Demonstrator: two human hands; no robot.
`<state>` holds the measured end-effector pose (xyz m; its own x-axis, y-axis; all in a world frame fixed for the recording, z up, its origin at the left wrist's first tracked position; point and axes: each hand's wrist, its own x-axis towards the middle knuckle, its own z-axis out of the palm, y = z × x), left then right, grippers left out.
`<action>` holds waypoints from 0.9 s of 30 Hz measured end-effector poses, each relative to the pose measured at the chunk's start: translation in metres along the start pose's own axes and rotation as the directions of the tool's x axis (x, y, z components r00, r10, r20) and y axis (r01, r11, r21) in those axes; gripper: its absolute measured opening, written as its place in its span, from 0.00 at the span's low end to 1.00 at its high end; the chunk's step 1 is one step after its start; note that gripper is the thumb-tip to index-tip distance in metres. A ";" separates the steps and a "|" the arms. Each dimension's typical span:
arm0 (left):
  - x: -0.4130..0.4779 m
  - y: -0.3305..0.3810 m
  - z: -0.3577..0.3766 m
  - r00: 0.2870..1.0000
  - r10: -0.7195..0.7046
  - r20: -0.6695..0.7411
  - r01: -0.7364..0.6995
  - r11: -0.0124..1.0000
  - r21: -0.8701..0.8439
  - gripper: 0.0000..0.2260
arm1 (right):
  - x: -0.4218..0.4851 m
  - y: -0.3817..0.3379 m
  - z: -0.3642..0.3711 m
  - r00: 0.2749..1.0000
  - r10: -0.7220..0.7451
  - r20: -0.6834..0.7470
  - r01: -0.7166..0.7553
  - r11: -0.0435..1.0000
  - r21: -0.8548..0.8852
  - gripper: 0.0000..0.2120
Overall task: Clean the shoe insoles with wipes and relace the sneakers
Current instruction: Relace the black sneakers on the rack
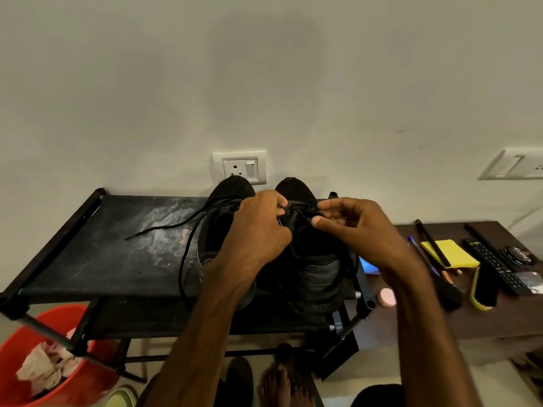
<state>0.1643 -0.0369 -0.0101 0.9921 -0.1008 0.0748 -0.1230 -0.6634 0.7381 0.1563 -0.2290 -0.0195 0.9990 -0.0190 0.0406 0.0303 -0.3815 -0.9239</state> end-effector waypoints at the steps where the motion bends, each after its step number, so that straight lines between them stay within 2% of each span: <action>1: 0.000 0.002 0.003 1.000 -0.008 0.001 0.008 1.000 -0.001 0.17 | 0.002 0.002 0.005 1.000 -0.014 -0.012 0.013 0.996 -0.090 0.16; 4: -0.002 0.008 0.015 1.000 -0.011 -0.009 0.011 0.999 0.037 0.11 | 0.006 0.004 0.011 0.996 -0.059 -0.073 0.037 0.963 -0.268 0.14; 10: 0.000 0.010 0.026 0.995 -0.059 -0.081 0.069 0.990 0.119 0.09 | 0.003 0.000 0.007 0.999 -0.034 -0.023 0.024 0.936 -0.350 0.15; 14: 0.003 0.015 0.030 0.984 -0.131 -0.121 0.150 0.976 0.161 0.04 | 0.004 -0.005 0.014 0.995 -0.053 -0.088 0.013 0.914 -0.406 0.14; 19: 0.005 0.019 0.033 0.980 -0.133 -0.148 0.163 0.962 0.220 0.04 | 0.007 -0.003 0.020 0.983 -0.093 -0.156 0.017 0.903 -0.430 0.15; 22: 0.005 0.019 0.034 0.981 -0.111 -0.156 0.148 0.958 0.245 0.07 | 0.009 0.001 0.022 0.971 -0.124 -0.206 0.017 0.889 -0.458 0.12; 27: -0.002 0.019 0.036 0.985 -0.052 -0.163 0.091 0.966 0.244 0.08 | 0.016 0.006 0.020 0.994 -0.023 -0.110 -0.042 0.832 -0.553 0.11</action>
<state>0.1586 -0.0755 -0.0203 0.9879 0.0558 0.1445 -0.0344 -0.8304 0.5560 0.1736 -0.2130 -0.0320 0.9883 -0.1117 0.1036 -0.0348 -0.8276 -0.5602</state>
